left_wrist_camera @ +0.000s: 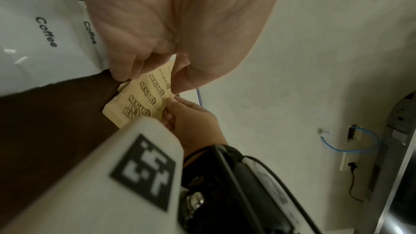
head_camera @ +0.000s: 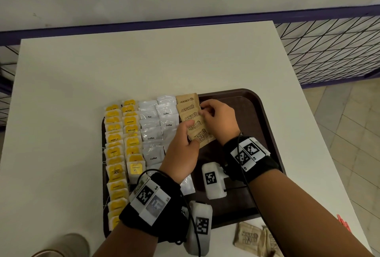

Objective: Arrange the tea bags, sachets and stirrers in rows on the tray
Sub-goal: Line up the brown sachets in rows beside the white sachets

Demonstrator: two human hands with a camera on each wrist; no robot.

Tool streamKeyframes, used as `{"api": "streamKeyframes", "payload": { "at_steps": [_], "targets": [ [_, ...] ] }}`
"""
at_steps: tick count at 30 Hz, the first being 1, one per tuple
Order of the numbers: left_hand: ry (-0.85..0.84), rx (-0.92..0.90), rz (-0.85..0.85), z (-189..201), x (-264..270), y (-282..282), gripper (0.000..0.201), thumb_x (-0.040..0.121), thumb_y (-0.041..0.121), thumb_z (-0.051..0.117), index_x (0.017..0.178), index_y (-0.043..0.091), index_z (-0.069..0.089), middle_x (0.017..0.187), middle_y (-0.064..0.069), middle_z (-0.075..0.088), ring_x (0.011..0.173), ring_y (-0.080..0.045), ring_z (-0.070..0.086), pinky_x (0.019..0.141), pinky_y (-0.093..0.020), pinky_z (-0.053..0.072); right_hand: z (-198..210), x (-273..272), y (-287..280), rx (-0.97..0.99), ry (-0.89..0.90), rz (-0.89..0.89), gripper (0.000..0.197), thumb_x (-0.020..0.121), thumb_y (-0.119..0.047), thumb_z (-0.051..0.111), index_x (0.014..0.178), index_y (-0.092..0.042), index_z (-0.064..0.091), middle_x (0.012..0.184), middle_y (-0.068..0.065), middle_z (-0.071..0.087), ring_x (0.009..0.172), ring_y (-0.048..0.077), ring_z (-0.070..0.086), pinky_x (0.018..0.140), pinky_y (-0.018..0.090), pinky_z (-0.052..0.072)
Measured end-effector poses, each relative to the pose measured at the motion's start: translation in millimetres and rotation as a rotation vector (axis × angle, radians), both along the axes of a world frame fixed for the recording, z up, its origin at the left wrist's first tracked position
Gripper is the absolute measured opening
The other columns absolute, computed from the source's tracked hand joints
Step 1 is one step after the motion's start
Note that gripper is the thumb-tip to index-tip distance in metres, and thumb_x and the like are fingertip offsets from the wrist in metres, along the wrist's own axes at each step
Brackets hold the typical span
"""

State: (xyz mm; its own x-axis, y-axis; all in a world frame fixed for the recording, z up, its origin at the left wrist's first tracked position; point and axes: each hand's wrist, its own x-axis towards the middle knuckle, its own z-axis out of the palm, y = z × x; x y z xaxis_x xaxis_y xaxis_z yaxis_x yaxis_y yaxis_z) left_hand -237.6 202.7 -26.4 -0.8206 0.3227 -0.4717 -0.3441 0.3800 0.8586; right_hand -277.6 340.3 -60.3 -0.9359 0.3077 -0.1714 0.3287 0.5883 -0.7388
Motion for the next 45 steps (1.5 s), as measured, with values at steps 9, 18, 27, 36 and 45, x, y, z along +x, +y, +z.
{"api": "streamKeyframes", "payload": {
  "at_steps": [9, 18, 27, 36, 45],
  "targets": [
    [0.001, -0.018, -0.035, 4.1, 3.6, -2.1, 0.044, 0.095, 0.005, 0.039, 0.132, 0.029, 0.036, 0.113, 0.014, 0.051, 0.076, -0.001, 0.049, 0.087, -0.038, 0.050, 10.7, 12.2, 6.7, 0.020, -0.047, -0.035, 0.015, 0.088, -0.020, 0.061, 0.098, -0.010, 0.065, 0.086, 0.002, 0.066, 0.074, 0.008, 0.054, 0.063, 0.012, 0.036],
    [-0.038, 0.014, 0.010, 1.2, 18.5, -7.2, 0.047, 0.094, -0.001, 0.039, 0.133, 0.026, 0.037, 0.120, 0.016, 0.046, 0.085, 0.028, 0.043, 0.068, 0.005, 0.036, 7.6, 49.9, 10.6, -0.001, -0.177, 0.015, 0.015, 0.079, -0.013, 0.070, 0.090, -0.011, 0.061, 0.074, 0.001, 0.060, 0.067, 0.009, 0.053, 0.060, 0.003, 0.040],
    [-0.019, 0.014, 0.005, -0.6, 17.8, -6.6, 0.047, 0.094, 0.003, 0.040, 0.133, 0.029, 0.036, 0.133, 0.009, 0.048, 0.079, 0.017, 0.050, 0.075, -0.008, 0.040, 9.3, 43.1, 3.4, 0.035, -0.098, 0.023, 0.011, 0.080, -0.012, 0.067, 0.089, -0.008, 0.063, 0.078, 0.003, 0.061, 0.069, 0.011, 0.054, 0.070, 0.019, 0.046],
    [-0.012, -0.002, 0.000, 8.3, 20.6, -11.3, 0.045, 0.096, 0.003, 0.039, 0.134, 0.027, 0.039, 0.134, 0.005, 0.048, 0.110, 0.011, 0.048, 0.072, 0.007, 0.032, 8.7, 41.0, -1.2, 0.097, -0.051, 0.083, 0.019, 0.081, -0.009, 0.066, 0.101, -0.009, 0.067, 0.082, 0.006, 0.065, 0.072, 0.012, 0.055, 0.076, 0.025, 0.048],
    [-0.012, 0.025, -0.015, 3.2, 21.4, -7.3, 0.046, 0.095, 0.003, 0.039, 0.133, 0.029, 0.039, 0.118, 0.016, 0.049, 0.062, 0.025, 0.046, 0.062, 0.003, 0.037, 12.4, 42.3, 2.3, 0.055, -0.141, 0.065, 0.012, 0.081, -0.012, 0.067, 0.092, -0.009, 0.063, 0.075, 0.000, 0.059, 0.070, 0.009, 0.053, 0.066, 0.012, 0.040]
  ]
}}
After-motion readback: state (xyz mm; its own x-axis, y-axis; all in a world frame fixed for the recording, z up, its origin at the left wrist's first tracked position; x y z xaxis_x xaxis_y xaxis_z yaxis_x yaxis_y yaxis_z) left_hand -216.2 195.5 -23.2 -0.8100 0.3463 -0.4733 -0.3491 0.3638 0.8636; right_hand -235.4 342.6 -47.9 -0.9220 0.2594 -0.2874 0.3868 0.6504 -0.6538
